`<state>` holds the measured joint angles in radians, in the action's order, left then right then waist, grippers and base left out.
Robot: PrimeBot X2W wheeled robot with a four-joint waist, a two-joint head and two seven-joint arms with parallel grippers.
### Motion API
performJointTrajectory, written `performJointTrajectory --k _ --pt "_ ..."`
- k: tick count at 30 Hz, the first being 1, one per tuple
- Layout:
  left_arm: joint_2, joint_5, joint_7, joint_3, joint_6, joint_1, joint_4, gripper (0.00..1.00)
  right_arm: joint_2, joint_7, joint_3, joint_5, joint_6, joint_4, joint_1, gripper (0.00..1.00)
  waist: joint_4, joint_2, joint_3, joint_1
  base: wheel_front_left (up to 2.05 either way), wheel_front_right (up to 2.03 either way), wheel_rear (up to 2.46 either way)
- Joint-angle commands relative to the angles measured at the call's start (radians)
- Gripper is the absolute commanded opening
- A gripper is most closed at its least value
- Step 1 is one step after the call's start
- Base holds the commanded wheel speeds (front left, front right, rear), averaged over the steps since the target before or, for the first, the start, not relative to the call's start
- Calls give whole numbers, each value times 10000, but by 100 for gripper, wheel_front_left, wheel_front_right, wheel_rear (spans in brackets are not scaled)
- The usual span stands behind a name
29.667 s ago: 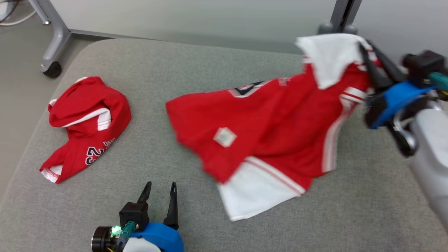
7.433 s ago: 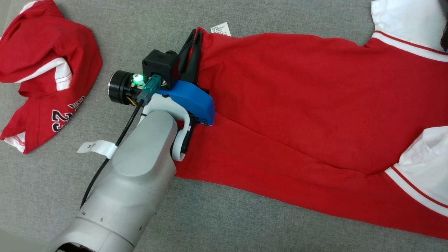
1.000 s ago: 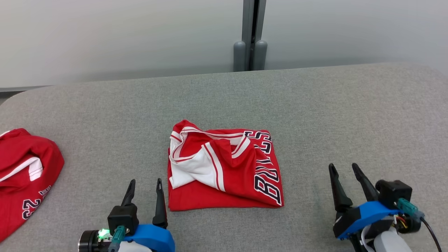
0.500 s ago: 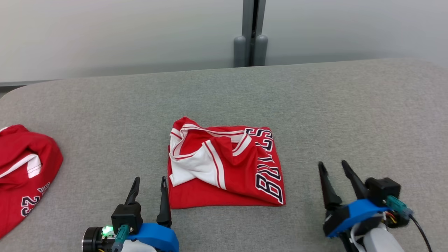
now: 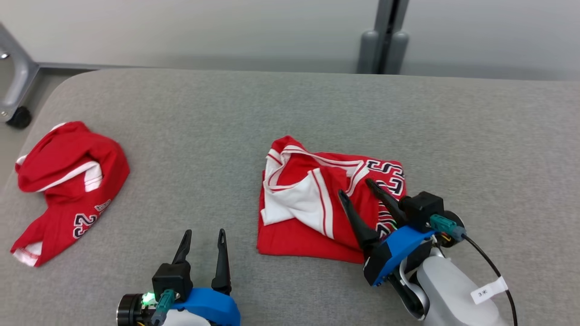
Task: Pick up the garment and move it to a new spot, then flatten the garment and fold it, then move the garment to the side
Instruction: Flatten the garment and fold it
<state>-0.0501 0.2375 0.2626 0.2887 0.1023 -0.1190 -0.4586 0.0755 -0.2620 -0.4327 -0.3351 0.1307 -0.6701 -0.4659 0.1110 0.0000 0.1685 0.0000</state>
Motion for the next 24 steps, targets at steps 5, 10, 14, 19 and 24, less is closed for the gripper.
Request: performJointTrajectory --k 5,10,14,19,24 --pt "-1 160 31 44 73 -148 27 100 170 -33 -409 -212 0 -341 -608 100 578 0 400 0 0 0 0" --pt "-1 255 31 168 132 -177 84 100 232 -33 -525 -266 0 -464 -821 100 707 0 537 0 0 0 0" --pt "-2 347 31 281 170 -278 106 100 220 -35 -509 -141 0 -487 -1049 100 704 0 603 0 0 0 0" --pt "-2 433 31 371 185 -410 119 100 108 -32 -346 -43 0 -91 -1107 100 638 0 626 0 0 0 0" --pt "-2 478 31 483 155 -525 53 100 96 -32 -176 141 0 -892 -1326 100 624 0 621 0 0 0 0"
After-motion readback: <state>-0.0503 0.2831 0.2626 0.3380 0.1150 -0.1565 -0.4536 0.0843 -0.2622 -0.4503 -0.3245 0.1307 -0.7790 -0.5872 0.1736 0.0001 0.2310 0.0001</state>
